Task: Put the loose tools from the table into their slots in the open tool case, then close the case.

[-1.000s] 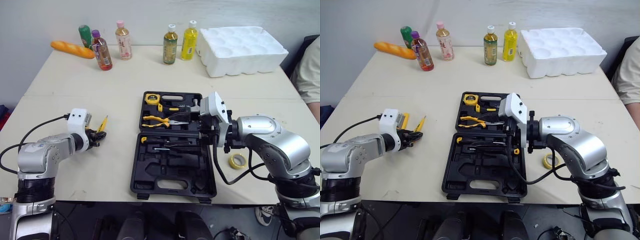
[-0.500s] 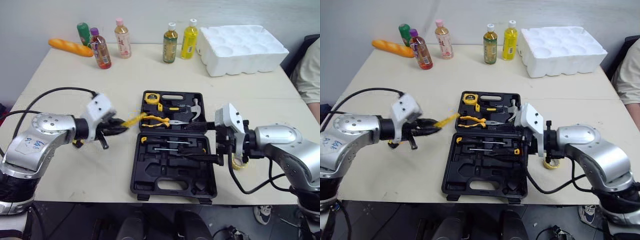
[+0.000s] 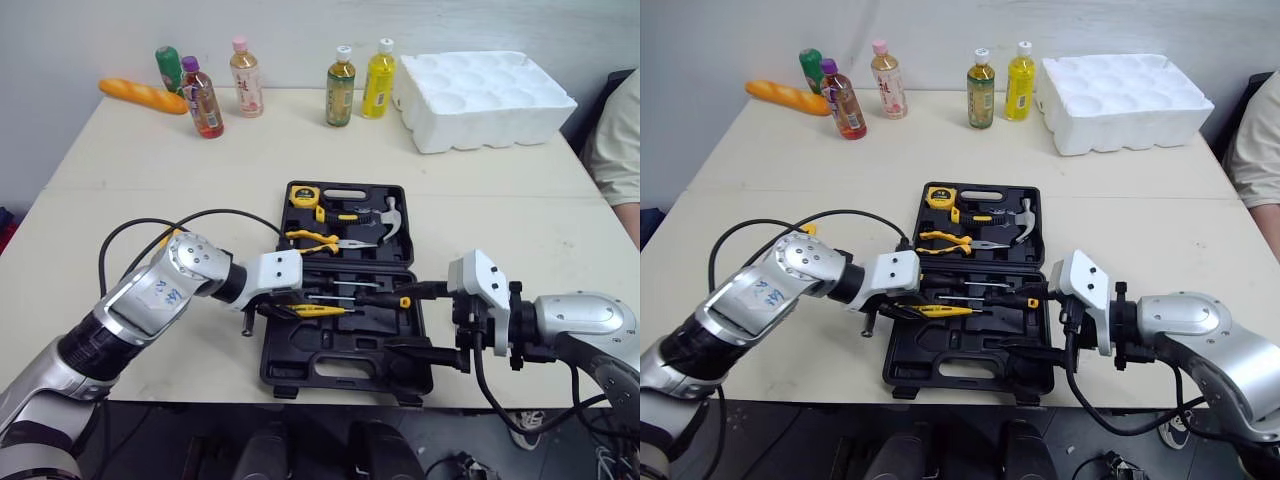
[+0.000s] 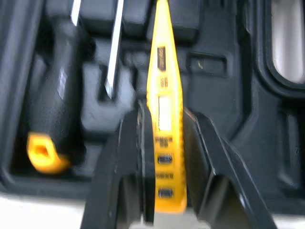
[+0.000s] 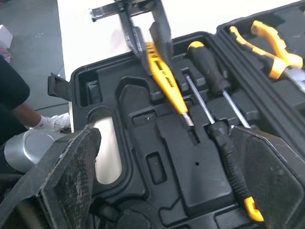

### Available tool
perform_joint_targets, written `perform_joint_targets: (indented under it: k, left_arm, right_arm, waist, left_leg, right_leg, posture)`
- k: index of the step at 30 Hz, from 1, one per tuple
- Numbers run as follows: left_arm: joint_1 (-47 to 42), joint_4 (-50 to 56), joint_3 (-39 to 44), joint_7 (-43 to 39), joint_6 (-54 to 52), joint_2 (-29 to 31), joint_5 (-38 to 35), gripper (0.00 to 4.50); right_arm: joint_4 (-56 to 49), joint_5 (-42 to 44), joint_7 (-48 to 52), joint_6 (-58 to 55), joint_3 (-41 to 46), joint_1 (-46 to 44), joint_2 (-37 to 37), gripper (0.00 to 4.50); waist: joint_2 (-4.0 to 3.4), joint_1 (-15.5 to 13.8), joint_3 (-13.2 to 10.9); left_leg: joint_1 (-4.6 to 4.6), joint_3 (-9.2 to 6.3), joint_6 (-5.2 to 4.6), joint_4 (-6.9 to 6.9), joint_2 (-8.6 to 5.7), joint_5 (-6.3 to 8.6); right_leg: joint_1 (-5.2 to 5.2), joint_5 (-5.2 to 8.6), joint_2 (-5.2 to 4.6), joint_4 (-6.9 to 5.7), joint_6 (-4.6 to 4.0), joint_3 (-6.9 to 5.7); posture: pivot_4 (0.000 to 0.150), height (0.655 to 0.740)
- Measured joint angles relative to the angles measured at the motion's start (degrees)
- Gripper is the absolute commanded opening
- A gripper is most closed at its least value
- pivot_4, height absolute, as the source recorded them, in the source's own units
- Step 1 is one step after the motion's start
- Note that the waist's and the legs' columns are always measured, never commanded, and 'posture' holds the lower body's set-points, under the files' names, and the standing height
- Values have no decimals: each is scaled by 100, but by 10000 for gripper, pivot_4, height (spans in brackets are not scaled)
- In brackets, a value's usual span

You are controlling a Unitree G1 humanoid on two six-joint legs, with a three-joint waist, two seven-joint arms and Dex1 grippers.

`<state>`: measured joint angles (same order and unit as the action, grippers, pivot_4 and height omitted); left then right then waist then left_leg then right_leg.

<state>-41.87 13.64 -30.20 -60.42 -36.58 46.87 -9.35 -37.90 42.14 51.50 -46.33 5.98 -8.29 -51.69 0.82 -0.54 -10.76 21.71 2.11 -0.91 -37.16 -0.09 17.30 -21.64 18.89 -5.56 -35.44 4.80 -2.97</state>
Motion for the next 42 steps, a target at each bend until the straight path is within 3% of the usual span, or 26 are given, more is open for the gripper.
perform_joint_targets:
  k: [19,20,22,27,35,36,37,42]
  left_arm:
    - [-43,-360,106,-434,408,-441,532,4922]
    - [-41,-359,114,-440,395,-443,534,15033]
    - [-37,-351,190,-450,329,-450,531,21189]
    - [-19,-302,435,-830,-33,-523,64,44080]
    - [200,-587,1340,-1252,776,-852,-667,44080]
    - [297,-665,1369,-1282,1004,-920,-687,38526]
    - [443,-849,1384,-1325,1382,-1040,-693,37234]
    - [678,-1494,1381,-1303,2309,-1300,-520,15455]
  right_arm:
    - [0,-15,-248,31,68,26,1,45000]
    - [0,-21,-253,36,67,26,1,45000]
    - [0,-40,-267,58,55,27,2,45000]
    - [3,-71,-282,137,-73,28,4,45000]
    - [8,-73,-294,153,-113,22,29,45000]
    - [11,-76,-299,153,-118,24,43,45000]
    - [12,-77,-308,155,-129,19,53,45000]
    - [16,-159,-338,160,-184,-23,78,45000]
  waist:
    - [0,-78,0]
    - [0,-78,0]
    - [0,-70,0]
    - [4,-71,-2]
    - [4,-74,-3]
    - [4,-69,-3]
    - [4,-69,-3]
    - [4,-76,-3]
  left_leg:
    - [0,1,-2,-10,-1,-6]
    - [0,1,-2,-10,-1,-6]
    - [0,1,-2,-10,0,-6]
    - [6,-2,-1,-18,1,-7]
    - [11,-4,-1,-25,0,-7]
    - [12,-4,-1,-26,0,-7]
    - [12,-4,0,-27,0,-8]
    - [14,-4,-2,-39,0,-7]
  right_leg:
    - [3,-1,2,-7,2,-1]
    - [3,-1,2,-7,2,-1]
    - [3,-1,3,-7,2,-1]
    - [2,-1,6,-17,2,-4]
    - [2,-3,5,-15,6,-7]
    - [2,-3,5,-16,6,-7]
    - [2,-3,6,-16,7,-7]
    - [1,-4,5,-13,7,-10]
  posture:
    - [1500,7384]
    - [1500,7384]
    - [1500,7384]
    - [1500,7384]
    - [1500,7384]
    - [1500,7384]
    - [1500,7384]
    - [1500,7384]
